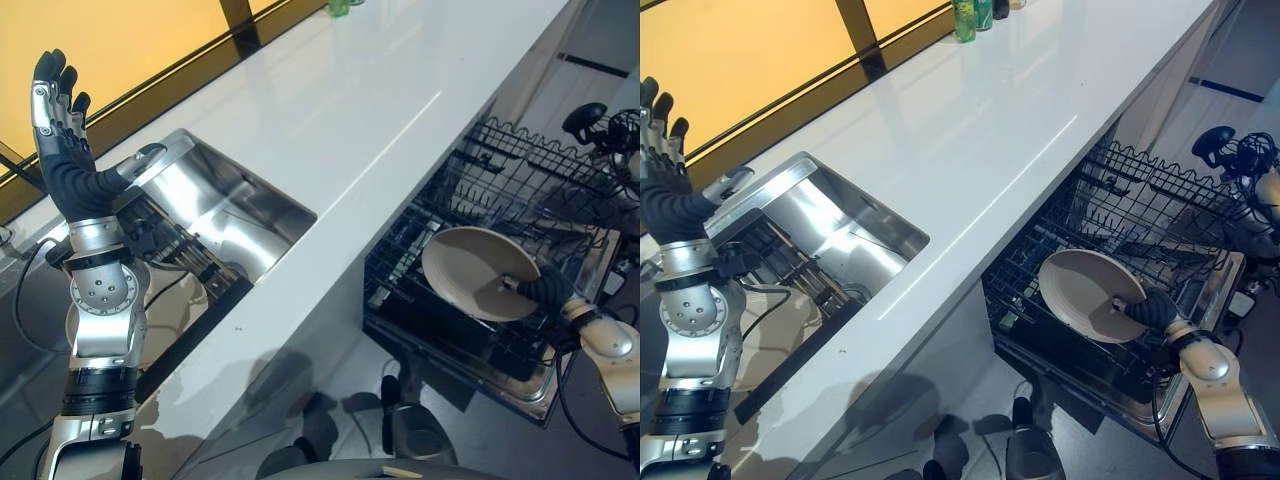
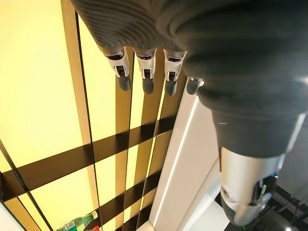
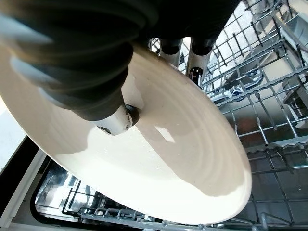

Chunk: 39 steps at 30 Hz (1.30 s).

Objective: Pick up plates and place into dishwasher.

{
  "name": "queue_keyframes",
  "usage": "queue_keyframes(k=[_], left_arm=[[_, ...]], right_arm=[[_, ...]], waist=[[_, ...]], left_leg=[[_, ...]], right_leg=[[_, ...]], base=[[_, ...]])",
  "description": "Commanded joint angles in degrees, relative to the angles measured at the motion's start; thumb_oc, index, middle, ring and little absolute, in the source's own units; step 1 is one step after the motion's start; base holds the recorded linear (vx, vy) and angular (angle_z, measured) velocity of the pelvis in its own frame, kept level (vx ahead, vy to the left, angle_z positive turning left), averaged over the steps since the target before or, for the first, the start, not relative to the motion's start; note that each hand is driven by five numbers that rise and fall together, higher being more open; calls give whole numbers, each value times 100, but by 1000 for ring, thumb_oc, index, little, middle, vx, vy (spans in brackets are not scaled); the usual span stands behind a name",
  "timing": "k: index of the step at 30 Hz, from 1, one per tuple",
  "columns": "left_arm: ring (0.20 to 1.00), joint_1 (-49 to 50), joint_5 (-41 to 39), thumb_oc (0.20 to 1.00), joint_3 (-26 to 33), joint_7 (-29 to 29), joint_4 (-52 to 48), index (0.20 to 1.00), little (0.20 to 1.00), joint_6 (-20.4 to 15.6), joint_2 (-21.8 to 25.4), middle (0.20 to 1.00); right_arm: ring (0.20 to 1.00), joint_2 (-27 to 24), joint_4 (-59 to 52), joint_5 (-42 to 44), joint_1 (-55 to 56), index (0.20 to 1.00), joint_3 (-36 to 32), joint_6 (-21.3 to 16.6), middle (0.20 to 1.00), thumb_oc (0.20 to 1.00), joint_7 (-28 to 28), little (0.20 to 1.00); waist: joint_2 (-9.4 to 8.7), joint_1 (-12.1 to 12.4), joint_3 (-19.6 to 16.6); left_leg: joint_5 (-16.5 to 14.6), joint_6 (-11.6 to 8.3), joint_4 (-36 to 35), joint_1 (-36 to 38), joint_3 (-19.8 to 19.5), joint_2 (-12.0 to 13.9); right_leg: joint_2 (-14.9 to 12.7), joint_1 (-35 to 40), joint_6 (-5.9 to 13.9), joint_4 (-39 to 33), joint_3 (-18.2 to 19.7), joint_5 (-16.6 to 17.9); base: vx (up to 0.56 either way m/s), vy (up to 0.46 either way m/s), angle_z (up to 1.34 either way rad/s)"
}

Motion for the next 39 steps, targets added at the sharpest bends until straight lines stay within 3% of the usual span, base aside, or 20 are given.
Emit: queue_keyframes(k=[1, 3, 7, 13, 29, 35, 39], left_arm=[[1000, 248, -32, 1000, 1, 117, -164, 1000, 1000, -129, 152, 1000], [1000, 285, 9, 1000, -8, 163, -192, 1000, 1000, -133, 111, 1000], [1000, 341, 28, 1000, -86, 372, -182, 1000, 1000, -248, 78, 1000], [1000, 369, 61, 1000, -174, 458, -301, 1000, 1000, -160, -7, 1000], [1000, 130, -67, 1000, -302, 538, -379, 1000, 1000, 89, 238, 1000], [1000, 37, -65, 1000, -370, 450, -387, 1000, 1000, 135, 283, 1000], [1000, -58, -29, 1000, -437, 406, -347, 1000, 1000, 149, 341, 1000]], right_arm=[[200, -204, -576, -235, 26, 200, 446, -393, 200, 200, 421, 200], [200, -232, -747, -497, 113, 200, 507, -401, 200, 200, 447, 200], [200, -433, -901, -2583, 196, 200, 776, -782, 200, 200, -117, 200], [200, -354, -361, -3546, 160, 200, 1467, -720, 200, 200, -521, 200], [200, 35, 137, -3144, 378, 200, 2062, -447, 200, 200, -753, 200], [200, 241, 535, -2924, 394, 200, 2371, -28, 200, 200, -230, 200], [200, 412, 966, -2938, 296, 200, 2582, 103, 200, 200, -368, 200]], waist=[[-183, -79, -375], [-161, -91, -356], [-90, -127, -314], [-22, -91, -308], [-138, 6, -347], [-230, 85, -388], [-293, 150, -463]], left_leg=[[963, -39, 78, -1019, -127, 182], [972, -49, 80, -1022, -134, 183], [998, -51, 50, -1029, -114, 155], [1000, -21, 7, -955, -78, 121], [1044, -37, -149, -975, -144, 88], [1043, -54, -157, -968, -171, 107], [1052, -53, -238, -880, -188, 111]], right_leg=[[-259, 570, 345, 647, 186, -1126], [-269, 561, 351, 666, 202, -1141], [-301, 532, 379, 655, 219, -1135], [-368, 650, 400, 534, 201, -1099], [-356, 786, 480, 283, 84, -1037], [-354, 893, 484, 202, 10, -1025], [-355, 1013, 500, 81, -59, -972]], base=[[21, 40, 1], [6, 46, 1], [-26, 81, 2], [10, 68, 2], [-26, -11, 4], [-23, -46, 8], [-6, -50, 5]])
